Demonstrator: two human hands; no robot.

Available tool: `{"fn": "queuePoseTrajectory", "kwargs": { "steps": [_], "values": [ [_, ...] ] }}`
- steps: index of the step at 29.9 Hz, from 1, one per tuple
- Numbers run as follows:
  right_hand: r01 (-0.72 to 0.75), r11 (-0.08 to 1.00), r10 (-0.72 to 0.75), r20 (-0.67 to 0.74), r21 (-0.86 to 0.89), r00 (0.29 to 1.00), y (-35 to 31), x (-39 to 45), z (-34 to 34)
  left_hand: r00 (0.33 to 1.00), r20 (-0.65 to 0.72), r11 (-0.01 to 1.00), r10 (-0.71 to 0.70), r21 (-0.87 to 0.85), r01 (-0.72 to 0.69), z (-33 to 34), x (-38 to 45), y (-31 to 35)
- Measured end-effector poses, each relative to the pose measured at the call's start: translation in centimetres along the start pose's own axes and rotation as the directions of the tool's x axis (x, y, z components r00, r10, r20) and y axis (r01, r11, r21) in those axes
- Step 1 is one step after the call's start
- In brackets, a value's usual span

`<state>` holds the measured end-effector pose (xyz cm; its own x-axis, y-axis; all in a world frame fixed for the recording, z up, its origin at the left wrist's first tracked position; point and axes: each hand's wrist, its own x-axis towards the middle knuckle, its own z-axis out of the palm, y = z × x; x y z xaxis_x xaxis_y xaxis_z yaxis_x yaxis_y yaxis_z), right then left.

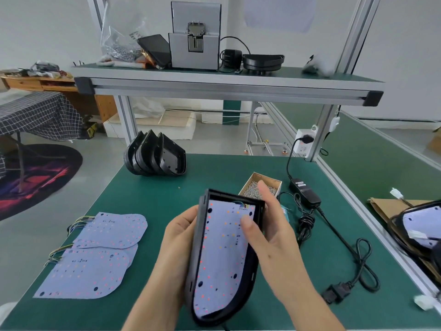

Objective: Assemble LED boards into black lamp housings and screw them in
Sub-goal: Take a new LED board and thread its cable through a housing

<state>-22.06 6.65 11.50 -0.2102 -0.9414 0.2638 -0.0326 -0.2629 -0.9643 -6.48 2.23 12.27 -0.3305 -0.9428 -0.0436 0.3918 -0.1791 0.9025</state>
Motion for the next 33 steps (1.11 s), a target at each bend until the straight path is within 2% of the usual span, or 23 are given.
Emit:
{"fn": "queuePoseTrajectory", "kwargs": {
  "steps": [4,7,9,11,13,15,16,18,21,24,28,31,33],
  "values": [
    [-0.11,0.993,0.114,-0.078,0.048,0.99,0.4,0.6,0.2,0.993,0.068,0.988,-0.097,-0.115,0.104,0.1,0.1,-1.2],
    [-0.136,0.99,0.134,-0.071,-0.026,0.988,-0.2,0.6,-0.2,0.987,0.077,0.979,-0.143,-0.136,0.152,-0.1,0.0,-1.6],
    [-0.115,0.99,0.108,-0.08,-0.087,0.991,-0.8,0.5,-0.5,0.99,0.036,0.985,-0.136,-0.101,0.139,-0.3,0.1,-1.9],
    [-0.091,0.982,0.075,-0.099,-0.165,0.992,-1.3,0.5,-0.9,0.994,-0.084,0.998,-0.068,-0.014,0.067,-0.8,0.4,-2.2],
    [-0.08,0.979,0.056,-0.129,-0.187,0.99,-1.7,0.6,-1.1,0.975,-0.197,0.993,0.102,0.084,-0.087,-1.4,0.4,-2.3],
    [-0.075,0.971,0.039,-0.159,-0.226,0.986,-2.0,0.8,-1.2,0.954,-0.12,0.948,0.276,0.197,-0.249,-1.5,-0.5,-1.9],
    [-0.073,0.966,0.031,-0.168,-0.248,0.985,-2.1,0.9,-1.1,0.951,-0.053,0.92,0.305,0.276,-0.28,-1.4,-1.0,-1.8],
    [-0.056,0.958,0.007,-0.17,-0.282,0.985,-2.3,0.9,-0.8,0.957,0.039,0.878,0.288,0.387,-0.28,-0.7,-1.7,-1.5],
    [-0.036,0.941,-0.005,-0.121,-0.335,0.993,-2.8,0.8,-0.3,0.963,-0.026,0.877,0.268,0.42,-0.232,0.1,-1.7,-1.0],
    [-0.043,0.934,0.016,-0.079,-0.354,0.997,-2.9,0.8,-0.3,0.954,-0.062,0.877,0.293,0.415,-0.243,0.7,-1.4,-0.7],
    [-0.037,0.948,0.022,-0.05,-0.316,0.998,-3.1,1.0,-0.5,0.945,-0.09,0.885,0.314,0.39,-0.257,1.0,-1.4,-0.8],
    [-0.058,0.979,0.066,0.034,-0.195,0.997,-3.4,1.0,-1.0,0.938,-0.106,0.89,0.329,0.367,-0.271,1.1,-1.3,-0.5],
    [-0.05,0.983,0.06,0.055,-0.177,0.997,-3.7,0.9,-1.0,0.937,-0.11,0.889,0.333,0.369,-0.272,1.0,-1.4,-0.2]
  ]
}}
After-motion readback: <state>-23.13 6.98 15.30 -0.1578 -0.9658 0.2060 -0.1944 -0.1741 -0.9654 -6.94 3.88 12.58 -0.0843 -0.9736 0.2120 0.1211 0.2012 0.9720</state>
